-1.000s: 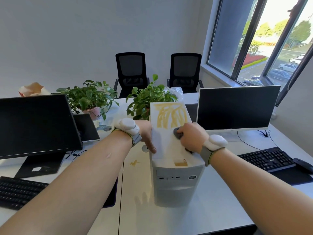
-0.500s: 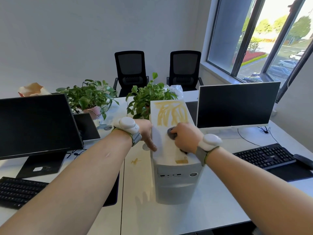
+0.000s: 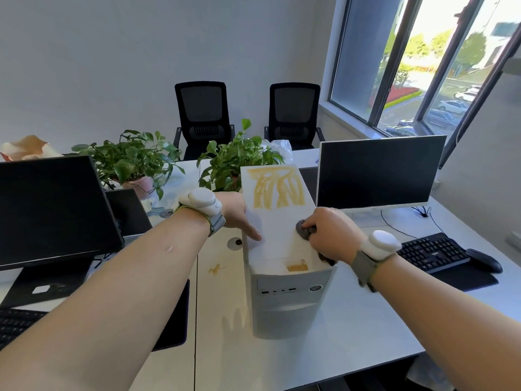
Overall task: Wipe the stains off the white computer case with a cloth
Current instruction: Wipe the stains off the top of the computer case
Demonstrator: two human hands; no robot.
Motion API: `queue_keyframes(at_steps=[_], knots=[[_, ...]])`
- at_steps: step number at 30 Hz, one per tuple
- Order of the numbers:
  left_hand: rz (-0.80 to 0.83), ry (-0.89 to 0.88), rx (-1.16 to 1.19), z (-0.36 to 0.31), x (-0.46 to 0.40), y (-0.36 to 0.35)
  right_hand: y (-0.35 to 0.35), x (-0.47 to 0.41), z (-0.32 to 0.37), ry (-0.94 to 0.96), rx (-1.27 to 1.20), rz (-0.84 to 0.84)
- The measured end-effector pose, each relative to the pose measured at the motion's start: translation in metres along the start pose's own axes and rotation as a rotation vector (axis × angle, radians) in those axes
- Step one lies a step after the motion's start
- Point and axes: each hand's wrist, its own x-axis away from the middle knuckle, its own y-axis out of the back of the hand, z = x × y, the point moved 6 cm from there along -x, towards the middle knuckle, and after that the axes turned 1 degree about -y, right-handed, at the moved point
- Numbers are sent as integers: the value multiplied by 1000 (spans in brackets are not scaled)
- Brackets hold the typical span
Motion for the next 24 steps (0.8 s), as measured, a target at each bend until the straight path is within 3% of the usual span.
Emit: queue_keyframes(at_steps=[7,15,19,24], knots=[[-100,-139,-57,4,-9,1,3,-26,4,-214,-30,-115],[-153,-105,62,7,-23,37,18,-37,-1,-271,-31,38],[-32,-26,92,10,-42,42,36,-63,-15,-202,-70,126],[163,88,-90,8,-61,39,56,-127,-38,-137,-105,-21]])
